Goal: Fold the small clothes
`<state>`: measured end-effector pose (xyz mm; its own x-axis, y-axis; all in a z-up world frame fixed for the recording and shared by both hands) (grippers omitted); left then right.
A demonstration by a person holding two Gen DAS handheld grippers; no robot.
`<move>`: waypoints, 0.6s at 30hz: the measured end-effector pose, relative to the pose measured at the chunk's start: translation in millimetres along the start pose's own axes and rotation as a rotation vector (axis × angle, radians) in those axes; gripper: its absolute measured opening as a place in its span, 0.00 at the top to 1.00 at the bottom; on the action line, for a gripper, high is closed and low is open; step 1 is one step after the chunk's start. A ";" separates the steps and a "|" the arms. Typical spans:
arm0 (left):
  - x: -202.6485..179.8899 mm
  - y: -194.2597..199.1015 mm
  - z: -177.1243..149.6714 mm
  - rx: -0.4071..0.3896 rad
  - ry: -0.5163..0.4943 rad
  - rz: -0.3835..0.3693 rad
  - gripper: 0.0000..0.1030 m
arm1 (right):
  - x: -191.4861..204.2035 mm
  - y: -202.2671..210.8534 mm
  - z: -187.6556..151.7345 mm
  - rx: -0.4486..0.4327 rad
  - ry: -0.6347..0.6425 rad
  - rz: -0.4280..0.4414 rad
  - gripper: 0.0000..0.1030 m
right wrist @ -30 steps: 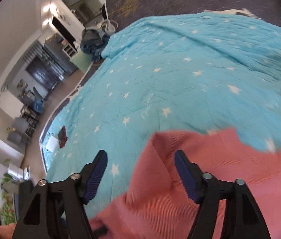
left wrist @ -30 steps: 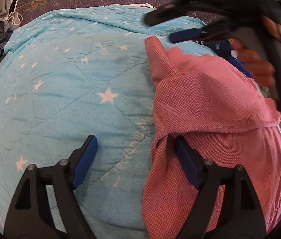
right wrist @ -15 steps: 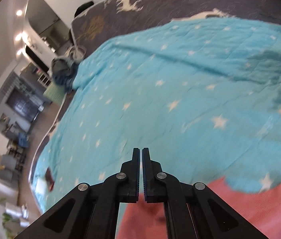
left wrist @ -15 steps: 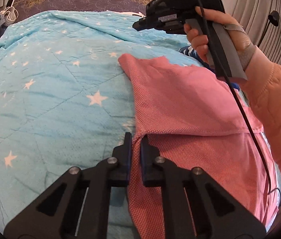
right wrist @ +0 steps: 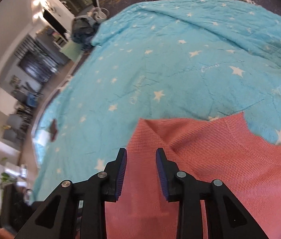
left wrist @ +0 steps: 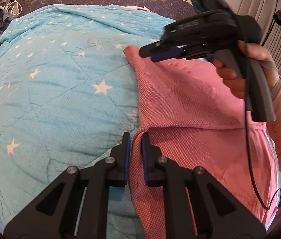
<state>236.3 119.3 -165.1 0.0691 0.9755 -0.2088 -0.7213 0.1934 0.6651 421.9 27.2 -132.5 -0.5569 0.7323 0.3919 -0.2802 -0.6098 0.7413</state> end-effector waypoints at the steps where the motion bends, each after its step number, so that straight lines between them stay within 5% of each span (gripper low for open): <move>1: 0.7 -0.2 0.3 0.001 0.003 0.000 0.86 | -1.3 -4.0 1.0 0.001 0.000 -0.030 0.65; 3: 4.3 -1.7 0.4 0.008 0.023 -0.006 0.85 | -11.7 -18.5 3.0 -0.015 -0.006 -0.138 0.63; 7: 9.3 3.8 2.9 0.006 0.080 -0.003 0.81 | -26.2 8.0 -7.0 -0.117 -0.184 -0.100 0.63; 10: -6.6 12.4 6.4 -0.026 -0.006 0.034 0.76 | -32.2 60.5 -28.1 -0.195 -0.211 -0.038 0.59; 13: -28.5 5.4 6.2 -0.010 -0.147 0.049 0.59 | -52.4 128.1 -61.0 -0.264 -0.221 -0.076 0.50; 17: -34.8 -13.2 11.7 0.005 -0.199 0.117 0.61 | -99.4 215.6 -120.1 -0.357 -0.339 -0.177 0.45; 18: -31.2 -11.6 16.2 -0.013 -0.188 0.143 0.81 | -111.8 235.1 -138.0 -0.379 -0.388 -0.200 0.44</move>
<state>253.7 88.3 -154.7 0.0921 0.9954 0.0250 -0.7416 0.0518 0.6688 310.4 -239.9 -77.2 -0.1563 0.8585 0.4885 -0.6508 -0.4615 0.6029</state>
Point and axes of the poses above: each gripper's, at about its wrist camera, not at the fingertips, and y roughly against the way its jaws point, x to its left, z to its top, the point moved 4 cm from there along -y, roughly the way its jaws point, and after that the axes turned 9 degrees about -x, right-handed, at the moved point
